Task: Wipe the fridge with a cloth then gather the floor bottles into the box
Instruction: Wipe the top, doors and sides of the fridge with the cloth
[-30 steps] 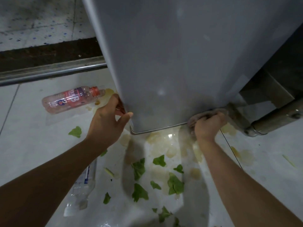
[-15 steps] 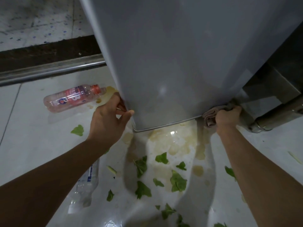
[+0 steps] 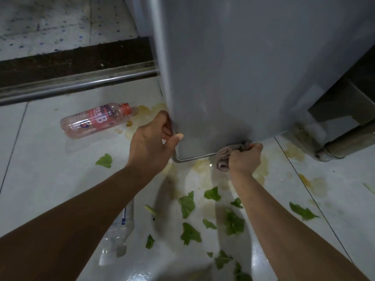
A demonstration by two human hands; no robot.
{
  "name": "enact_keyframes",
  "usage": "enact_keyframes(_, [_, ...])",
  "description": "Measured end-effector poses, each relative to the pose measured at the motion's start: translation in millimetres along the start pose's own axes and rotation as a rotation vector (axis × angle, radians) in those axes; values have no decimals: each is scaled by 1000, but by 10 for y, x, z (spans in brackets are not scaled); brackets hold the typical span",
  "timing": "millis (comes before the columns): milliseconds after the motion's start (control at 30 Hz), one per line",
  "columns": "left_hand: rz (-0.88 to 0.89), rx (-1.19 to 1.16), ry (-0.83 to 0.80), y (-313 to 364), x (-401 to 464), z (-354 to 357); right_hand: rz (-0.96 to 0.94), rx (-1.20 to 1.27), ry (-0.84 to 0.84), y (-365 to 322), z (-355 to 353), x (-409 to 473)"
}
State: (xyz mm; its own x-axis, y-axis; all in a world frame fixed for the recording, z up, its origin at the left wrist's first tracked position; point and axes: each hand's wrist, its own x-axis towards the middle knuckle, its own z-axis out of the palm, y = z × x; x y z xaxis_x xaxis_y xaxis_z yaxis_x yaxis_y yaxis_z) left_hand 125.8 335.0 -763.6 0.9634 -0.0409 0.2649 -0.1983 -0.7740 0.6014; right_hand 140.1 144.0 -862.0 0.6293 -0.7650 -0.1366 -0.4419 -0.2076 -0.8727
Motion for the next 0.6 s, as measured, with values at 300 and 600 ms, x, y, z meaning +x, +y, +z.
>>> enact_keyframes(300, [32, -126, -167, -106, 95, -116, 57, 18, -150, -103, 303, -743])
enact_keyframes(600, [68, -174, -377, -243, 120, -309, 8, -43, -280, -128, 525, -1182])
